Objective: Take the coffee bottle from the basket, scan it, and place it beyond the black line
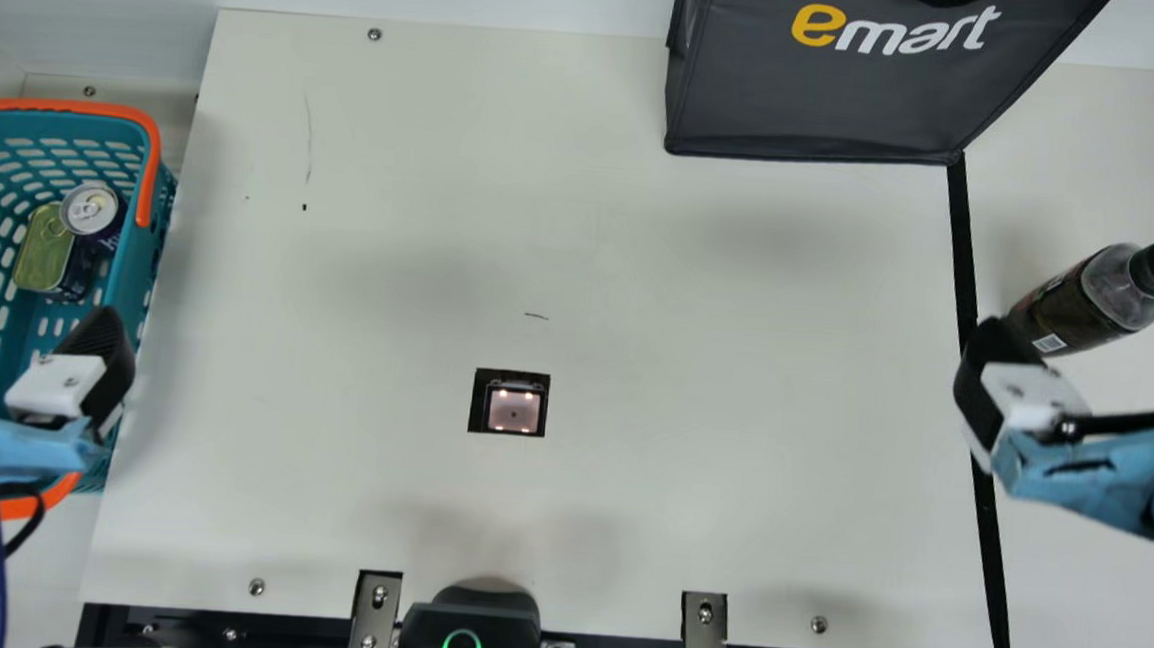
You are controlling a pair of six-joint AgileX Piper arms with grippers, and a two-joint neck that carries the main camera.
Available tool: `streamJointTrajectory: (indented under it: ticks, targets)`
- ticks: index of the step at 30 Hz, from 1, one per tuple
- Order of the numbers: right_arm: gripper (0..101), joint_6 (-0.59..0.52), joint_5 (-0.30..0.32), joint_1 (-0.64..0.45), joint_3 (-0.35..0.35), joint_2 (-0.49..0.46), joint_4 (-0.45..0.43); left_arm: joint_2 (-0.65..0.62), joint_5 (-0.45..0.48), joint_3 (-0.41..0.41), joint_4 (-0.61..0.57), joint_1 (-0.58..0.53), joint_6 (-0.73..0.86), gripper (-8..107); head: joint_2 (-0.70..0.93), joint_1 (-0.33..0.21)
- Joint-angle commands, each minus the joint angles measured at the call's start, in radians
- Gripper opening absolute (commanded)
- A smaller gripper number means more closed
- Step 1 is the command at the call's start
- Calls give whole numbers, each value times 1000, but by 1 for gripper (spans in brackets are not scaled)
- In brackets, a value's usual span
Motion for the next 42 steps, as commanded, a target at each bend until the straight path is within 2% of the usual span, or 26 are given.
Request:
streamJointTrajectory:
  ticks: [1,2,4,14,18,19,26,42]
  targets:
    - [91,-5,22,1,7,-41,3,12,33,-47,0,-4,1,90,3,-27]
    - [91,-3,12,0,5,-18,0,19,46,-64,0,-7,3,90,3,-27]
    - [91,-6,37,0,7,-41,1,32,72,-99,-1,-13,5,90,3,-27]
    - [91,-6,32,0,7,-46,4,98,203,-274,-1,-42,17,90,3,-27]
    - [91,-6,32,0,7,-46,4,123,254,-341,-2,-54,21,63,3,-27]
    - [91,-6,32,0,7,-46,4,120,237,-315,-2,-53,20,67,3,-27]
    - [91,-6,32,0,7,-46,4,122,253,-340,-2,-52,20,90,3,-27]
    - [91,-6,32,0,7,-46,4,122,256,-340,-2,-52,20,90,3,-27]
